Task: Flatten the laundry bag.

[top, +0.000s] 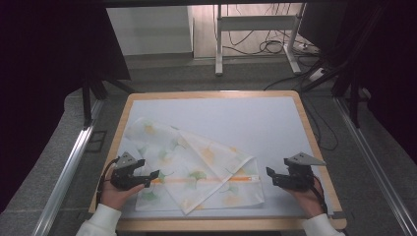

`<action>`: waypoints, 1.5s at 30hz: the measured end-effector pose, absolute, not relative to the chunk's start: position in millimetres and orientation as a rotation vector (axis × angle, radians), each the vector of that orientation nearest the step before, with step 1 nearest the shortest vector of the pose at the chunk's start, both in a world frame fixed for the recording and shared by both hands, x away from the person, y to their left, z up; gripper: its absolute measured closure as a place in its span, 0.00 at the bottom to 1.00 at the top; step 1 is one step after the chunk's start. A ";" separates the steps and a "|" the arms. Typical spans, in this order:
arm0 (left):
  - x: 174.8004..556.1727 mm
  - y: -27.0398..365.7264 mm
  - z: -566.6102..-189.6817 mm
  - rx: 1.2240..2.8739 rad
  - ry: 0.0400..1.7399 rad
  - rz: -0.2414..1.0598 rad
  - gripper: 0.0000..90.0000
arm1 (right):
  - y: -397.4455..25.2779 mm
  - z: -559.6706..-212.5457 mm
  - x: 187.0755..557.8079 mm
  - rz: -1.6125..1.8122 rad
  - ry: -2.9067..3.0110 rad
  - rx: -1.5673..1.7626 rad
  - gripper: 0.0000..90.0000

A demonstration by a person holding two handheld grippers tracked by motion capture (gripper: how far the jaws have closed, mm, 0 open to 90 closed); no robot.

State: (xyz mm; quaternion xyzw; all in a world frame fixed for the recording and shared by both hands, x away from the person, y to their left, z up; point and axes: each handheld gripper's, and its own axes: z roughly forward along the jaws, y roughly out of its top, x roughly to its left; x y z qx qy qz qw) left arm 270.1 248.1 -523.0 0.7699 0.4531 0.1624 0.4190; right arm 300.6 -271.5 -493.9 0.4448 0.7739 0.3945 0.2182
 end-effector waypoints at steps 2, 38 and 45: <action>267.7 249.5 -522.4 1.909 1.138 0.415 0.28 | -266.8 -493.1 300.4 1.096 2.149 1.215 0.27; 257.3 251.7 -522.8 1.951 1.170 0.367 0.33 | -195.6 -476.8 298.1 1.186 2.357 1.019 0.36; 260.1 247.2 -522.4 1.962 1.159 0.367 0.33 | -136.7 -477.0 293.3 1.185 2.480 0.879 0.35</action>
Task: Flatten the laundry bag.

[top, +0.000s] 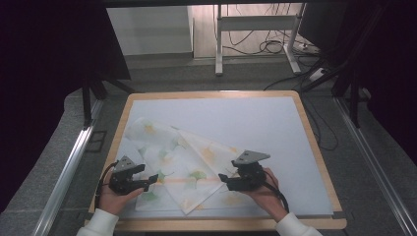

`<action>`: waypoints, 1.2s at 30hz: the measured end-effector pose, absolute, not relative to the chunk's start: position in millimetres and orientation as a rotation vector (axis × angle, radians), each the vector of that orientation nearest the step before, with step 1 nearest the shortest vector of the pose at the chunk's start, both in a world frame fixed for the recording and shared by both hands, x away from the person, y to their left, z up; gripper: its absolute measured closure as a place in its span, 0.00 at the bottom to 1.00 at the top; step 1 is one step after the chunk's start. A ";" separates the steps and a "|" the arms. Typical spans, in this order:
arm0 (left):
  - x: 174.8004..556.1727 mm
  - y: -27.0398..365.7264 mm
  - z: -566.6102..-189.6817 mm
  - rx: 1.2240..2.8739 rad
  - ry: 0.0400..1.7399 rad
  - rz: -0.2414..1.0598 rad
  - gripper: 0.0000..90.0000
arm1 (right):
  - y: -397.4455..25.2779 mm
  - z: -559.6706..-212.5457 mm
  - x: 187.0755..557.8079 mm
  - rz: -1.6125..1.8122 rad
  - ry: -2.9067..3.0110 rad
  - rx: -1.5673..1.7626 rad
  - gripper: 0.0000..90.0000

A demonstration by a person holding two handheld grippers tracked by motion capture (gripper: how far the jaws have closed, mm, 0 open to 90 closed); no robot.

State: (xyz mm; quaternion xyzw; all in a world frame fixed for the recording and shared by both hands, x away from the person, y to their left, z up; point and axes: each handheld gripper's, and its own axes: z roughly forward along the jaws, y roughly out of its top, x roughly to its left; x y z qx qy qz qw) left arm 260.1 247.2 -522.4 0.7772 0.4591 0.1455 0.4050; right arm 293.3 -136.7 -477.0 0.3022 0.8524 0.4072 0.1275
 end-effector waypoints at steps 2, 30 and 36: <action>260.6 246.4 -523.4 1.969 1.157 0.370 0.33 | -131.2 -476.3 292.3 1.185 2.494 0.865 0.35; 262.1 245.7 -525.7 1.968 1.142 0.364 0.31 | -31.0 -505.1 271.7 1.077 2.738 0.690 0.33; 262.0 247.3 -524.9 1.960 1.143 0.367 0.31 | -16.7 -514.3 265.9 1.032 2.782 0.661 0.33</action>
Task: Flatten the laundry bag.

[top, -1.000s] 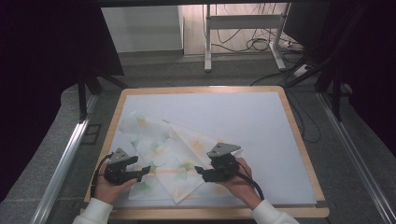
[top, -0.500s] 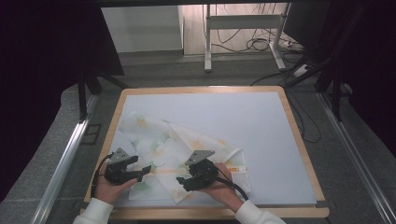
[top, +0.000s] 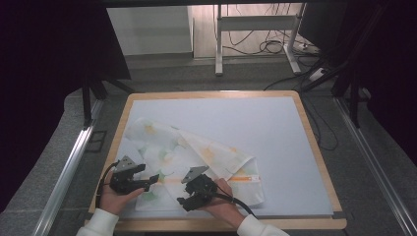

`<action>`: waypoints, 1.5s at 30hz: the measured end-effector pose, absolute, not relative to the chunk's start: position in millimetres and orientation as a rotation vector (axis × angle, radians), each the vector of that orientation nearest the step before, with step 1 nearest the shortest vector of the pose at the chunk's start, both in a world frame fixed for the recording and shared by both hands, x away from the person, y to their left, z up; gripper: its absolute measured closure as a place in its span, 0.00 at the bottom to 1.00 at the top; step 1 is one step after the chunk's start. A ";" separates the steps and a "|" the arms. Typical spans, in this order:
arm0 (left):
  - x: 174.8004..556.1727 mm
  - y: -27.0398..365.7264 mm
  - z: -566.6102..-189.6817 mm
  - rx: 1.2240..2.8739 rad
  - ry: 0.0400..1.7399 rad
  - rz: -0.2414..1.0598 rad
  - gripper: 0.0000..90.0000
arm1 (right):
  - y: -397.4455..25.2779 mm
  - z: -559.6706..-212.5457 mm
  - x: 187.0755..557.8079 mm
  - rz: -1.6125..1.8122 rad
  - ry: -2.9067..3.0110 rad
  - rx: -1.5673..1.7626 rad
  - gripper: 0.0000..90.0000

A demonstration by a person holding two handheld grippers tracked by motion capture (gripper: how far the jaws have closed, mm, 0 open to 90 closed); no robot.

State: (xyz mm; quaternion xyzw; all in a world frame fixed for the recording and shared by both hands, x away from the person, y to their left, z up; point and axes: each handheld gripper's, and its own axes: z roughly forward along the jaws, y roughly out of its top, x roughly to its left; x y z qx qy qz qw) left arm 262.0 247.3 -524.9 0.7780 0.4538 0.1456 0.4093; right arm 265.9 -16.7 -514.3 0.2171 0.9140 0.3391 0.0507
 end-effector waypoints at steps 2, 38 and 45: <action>262.3 247.3 -525.1 1.962 1.143 0.367 0.31 | -12.4 -515.8 263.8 1.014 2.791 0.644 0.33; 260.5 246.8 -523.4 1.962 1.136 0.386 0.30 | -5.4 -524.7 260.8 0.893 2.760 0.568 0.91; 258.1 245.5 -519.1 1.943 1.103 0.394 0.31 | -9.7 -521.4 265.6 0.934 2.761 0.587 0.95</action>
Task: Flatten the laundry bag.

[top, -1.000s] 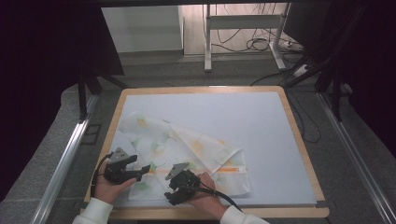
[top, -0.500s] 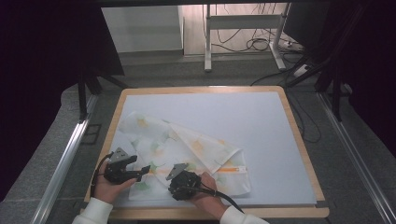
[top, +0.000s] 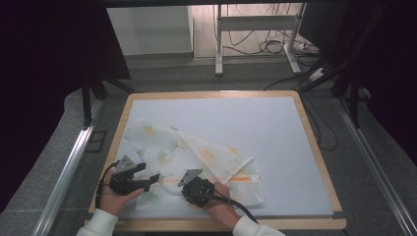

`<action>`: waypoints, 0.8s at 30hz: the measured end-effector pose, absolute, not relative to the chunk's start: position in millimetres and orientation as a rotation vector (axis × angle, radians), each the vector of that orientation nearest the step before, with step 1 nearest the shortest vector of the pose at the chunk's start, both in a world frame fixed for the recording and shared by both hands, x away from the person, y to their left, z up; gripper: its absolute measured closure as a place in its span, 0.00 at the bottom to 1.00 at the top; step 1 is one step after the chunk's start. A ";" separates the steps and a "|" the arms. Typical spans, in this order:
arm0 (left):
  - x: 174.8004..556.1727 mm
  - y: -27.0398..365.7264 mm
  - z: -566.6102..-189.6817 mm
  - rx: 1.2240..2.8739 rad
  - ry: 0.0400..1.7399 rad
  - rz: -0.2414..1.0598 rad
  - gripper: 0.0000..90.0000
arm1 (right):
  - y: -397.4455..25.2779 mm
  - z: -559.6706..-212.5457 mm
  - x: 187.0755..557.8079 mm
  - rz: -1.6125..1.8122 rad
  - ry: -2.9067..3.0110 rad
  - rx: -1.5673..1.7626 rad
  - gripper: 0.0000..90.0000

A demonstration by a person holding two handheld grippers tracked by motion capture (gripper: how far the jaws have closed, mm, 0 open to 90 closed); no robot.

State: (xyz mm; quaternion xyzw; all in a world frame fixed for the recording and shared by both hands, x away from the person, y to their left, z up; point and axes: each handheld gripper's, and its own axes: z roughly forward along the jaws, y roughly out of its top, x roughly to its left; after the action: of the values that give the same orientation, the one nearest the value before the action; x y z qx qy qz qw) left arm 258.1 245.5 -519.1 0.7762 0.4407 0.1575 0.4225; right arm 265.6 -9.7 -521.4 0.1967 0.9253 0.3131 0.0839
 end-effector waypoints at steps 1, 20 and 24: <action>258.5 246.1 -519.4 1.943 1.105 0.393 0.31 | -11.2 -519.7 267.0 0.945 2.753 0.587 0.95; 260.0 245.9 -522.3 1.943 1.105 0.366 0.31 | -48.6 -488.2 301.1 1.097 2.652 0.727 0.96; 260.1 245.8 -522.4 1.948 1.104 0.367 0.31 | -55.4 -482.3 304.9 1.111 2.636 0.738 0.97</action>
State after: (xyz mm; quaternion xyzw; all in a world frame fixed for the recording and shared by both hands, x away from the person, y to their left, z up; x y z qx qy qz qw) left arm 260.1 245.8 -522.4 0.7780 0.4411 0.1467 0.4226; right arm 304.9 -55.4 -482.3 0.2487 0.8884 0.3744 0.0936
